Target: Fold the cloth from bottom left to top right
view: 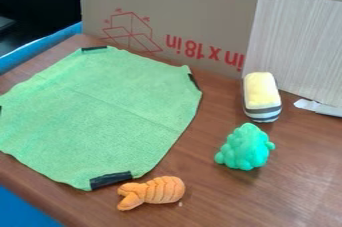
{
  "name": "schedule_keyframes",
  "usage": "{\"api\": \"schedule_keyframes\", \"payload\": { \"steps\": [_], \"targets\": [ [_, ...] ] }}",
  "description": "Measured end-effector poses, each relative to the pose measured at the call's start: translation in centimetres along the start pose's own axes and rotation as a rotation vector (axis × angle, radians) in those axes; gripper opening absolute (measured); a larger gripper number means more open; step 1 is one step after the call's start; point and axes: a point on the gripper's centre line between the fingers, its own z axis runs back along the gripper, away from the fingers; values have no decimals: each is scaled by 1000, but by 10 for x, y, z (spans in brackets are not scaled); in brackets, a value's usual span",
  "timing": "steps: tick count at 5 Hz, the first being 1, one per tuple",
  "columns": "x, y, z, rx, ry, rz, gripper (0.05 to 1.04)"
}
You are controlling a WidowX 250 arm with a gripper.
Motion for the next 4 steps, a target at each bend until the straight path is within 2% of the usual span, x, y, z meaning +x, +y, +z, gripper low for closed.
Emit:
{"api": "schedule_keyframes", "payload": {
  "steps": [1,2,3,4],
  "targets": [
    [-4,-2,-9,-25,18,23,1001],
    [-13,3,-34,-78,10,263,1001],
    [-20,9,-53,-90,14,442,1001],
    [-30,10,-72,-79,50,556,1001]
  ]
}}
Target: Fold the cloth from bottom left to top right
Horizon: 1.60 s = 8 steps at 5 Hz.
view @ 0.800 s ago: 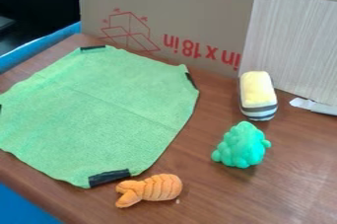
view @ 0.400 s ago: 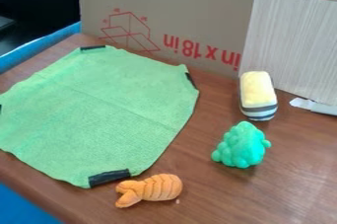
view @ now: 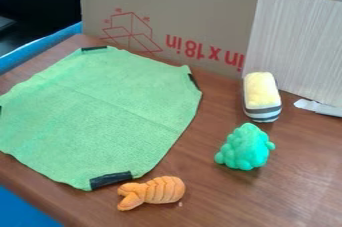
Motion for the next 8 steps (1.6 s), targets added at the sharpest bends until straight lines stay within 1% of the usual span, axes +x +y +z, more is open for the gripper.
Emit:
{"api": "schedule_keyframes", "payload": {
  "steps": [1,2,3,4,5,6,7,8],
  "targets": [
    [-12,1,-18,36,6,35,1001],
    [-19,-3,-30,76,-5,19,1001],
    [-19,-2,-39,95,-10,14,959],
    [-18,-2,-40,105,-12,18,678],
    [-14,0,-43,114,-22,32,374],
    [-8,2,-43,105,-26,34,164],
    [-8,4,-39,80,-5,63,71],
    [2,-3,-21,62,-13,90,59]
  ]
}}
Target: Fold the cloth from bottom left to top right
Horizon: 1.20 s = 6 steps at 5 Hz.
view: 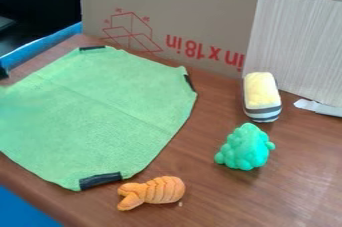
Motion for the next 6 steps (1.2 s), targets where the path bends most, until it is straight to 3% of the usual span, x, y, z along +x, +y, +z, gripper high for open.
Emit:
{"api": "schedule_keyframes", "payload": {
  "steps": [1,2,4,6],
  "targets": [
    [5,-29,11,12,18,-1,59],
    [2,-67,14,61,25,-17,59],
    [-11,-165,28,77,56,-84,59],
    [-19,-250,19,85,93,-107,56]
  ]
}}
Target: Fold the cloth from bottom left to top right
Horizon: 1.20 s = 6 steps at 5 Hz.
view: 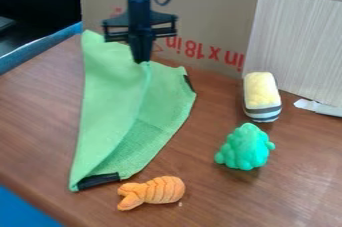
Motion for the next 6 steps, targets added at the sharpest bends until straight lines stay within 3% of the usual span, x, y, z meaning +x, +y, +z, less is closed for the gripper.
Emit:
{"api": "schedule_keyframes", "payload": {
  "steps": [2,3,4,6],
  "targets": [
    [12,-51,-26,27,25,16,56],
    [15,-59,-35,34,27,21,80],
    [13,-64,-40,31,54,35,234],
    [2,-70,-41,4,107,35,804]
  ]
}}
